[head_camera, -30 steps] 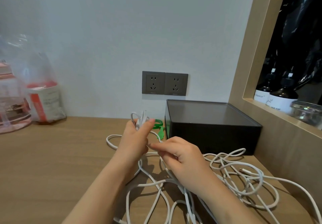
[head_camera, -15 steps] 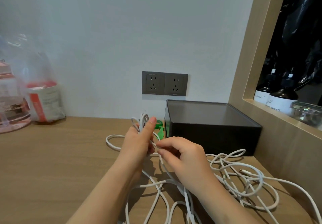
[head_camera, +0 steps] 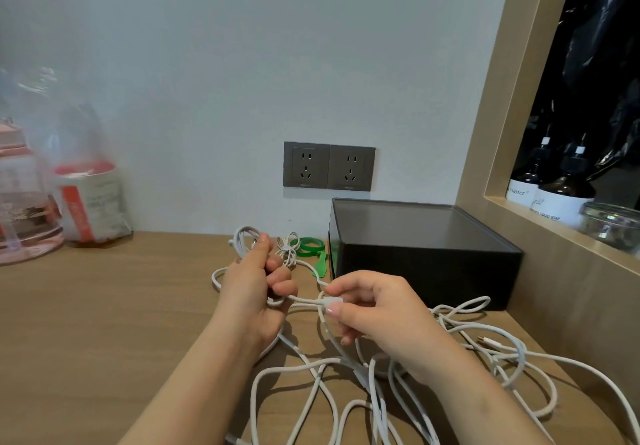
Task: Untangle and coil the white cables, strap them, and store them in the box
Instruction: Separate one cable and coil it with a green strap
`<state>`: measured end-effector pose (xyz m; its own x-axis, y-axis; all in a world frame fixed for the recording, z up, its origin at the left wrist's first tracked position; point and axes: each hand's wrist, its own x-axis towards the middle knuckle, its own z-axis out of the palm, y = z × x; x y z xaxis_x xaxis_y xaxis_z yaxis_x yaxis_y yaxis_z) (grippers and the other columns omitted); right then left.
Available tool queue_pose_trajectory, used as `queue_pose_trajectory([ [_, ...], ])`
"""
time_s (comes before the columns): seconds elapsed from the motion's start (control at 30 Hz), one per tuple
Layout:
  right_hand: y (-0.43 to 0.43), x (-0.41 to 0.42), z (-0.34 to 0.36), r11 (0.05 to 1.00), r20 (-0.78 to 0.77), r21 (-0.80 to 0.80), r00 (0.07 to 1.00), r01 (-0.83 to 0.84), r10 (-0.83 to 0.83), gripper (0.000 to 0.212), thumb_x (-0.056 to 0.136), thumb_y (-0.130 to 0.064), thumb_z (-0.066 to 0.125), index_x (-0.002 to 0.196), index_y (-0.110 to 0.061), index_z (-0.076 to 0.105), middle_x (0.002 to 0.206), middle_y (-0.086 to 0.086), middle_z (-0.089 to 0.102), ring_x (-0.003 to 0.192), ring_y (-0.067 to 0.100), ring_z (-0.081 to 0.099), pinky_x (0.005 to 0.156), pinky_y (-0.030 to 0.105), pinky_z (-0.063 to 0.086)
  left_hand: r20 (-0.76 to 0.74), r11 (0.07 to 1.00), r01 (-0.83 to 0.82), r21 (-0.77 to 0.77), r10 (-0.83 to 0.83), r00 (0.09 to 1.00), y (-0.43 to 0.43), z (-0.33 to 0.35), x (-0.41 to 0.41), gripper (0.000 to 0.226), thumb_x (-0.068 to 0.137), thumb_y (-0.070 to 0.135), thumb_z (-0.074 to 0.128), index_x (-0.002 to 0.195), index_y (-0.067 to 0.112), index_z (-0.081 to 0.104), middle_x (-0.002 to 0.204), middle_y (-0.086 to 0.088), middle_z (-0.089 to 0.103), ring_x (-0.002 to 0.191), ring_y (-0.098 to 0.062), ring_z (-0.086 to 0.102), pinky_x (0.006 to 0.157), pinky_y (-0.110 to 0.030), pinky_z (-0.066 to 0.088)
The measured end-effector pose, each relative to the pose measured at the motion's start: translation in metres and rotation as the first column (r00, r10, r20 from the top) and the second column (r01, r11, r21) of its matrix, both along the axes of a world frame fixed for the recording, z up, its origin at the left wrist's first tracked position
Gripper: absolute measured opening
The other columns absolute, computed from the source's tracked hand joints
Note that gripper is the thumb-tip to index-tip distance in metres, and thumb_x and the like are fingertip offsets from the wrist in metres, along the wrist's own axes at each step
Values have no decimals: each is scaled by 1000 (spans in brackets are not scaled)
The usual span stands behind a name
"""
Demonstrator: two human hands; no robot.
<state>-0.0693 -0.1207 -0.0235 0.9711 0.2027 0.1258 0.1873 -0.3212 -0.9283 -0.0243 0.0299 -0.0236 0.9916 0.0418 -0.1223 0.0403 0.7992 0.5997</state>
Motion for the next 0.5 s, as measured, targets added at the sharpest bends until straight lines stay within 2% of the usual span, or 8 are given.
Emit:
queue_pose_trajectory([
  [0.1,-1,2,0,979,-32,187,996,87,-83,14,82,-4,65,93,-14,65,70,2,70,62,12,66,61,21,54,48,997,37,69,-40,998,-1,-2,-1,24,97,29,47,77,15,45,45,6,30,29,-3,24,27,-12,21],
  [0.17,-1,2,1,959,-26,257,993,120,-118,16,82,-2,65,92,-15,66,71,1,71,63,10,66,60,20,53,91,965,44,259,-70,993,-5,-5,-3,20,96,25,49,79,15,44,43,7,31,30,-4,26,30,-15,26],
  [0.23,0,2,0,946,-1,292,989,142,-148,18,82,-2,64,91,-17,67,71,-1,71,64,8,66,58,17,52,156,846,-2,533,-96,983,-11,-8,-6,15,95,22,51,82,16,45,44,8,35,33,-5,30,40,-21,36],
  [0.3,1,2,-1,942,31,294,984,160,-176,17,82,-2,65,90,-17,67,71,-1,71,65,8,67,58,16,52,211,739,-47,672,-130,969,-17,-9,-8,14,94,20,52,82,19,47,47,8,37,35,-4,33,44,-23,40],
  [0.4,2,1,-1,945,43,291,985,150,-169,13,81,-2,67,87,-14,65,72,3,70,64,9,67,58,18,53,200,700,-27,713,-167,966,-20,-9,-12,13,95,23,52,84,18,46,54,4,40,37,-6,35,37,-19,33],
  [0.5,5,3,-4,959,36,261,991,112,-125,11,81,-2,67,86,-13,66,73,5,69,63,10,66,61,21,55,156,740,25,672,-174,972,-21,-11,-12,14,95,25,51,86,14,46,52,3,41,38,-6,34,38,-21,31],
])
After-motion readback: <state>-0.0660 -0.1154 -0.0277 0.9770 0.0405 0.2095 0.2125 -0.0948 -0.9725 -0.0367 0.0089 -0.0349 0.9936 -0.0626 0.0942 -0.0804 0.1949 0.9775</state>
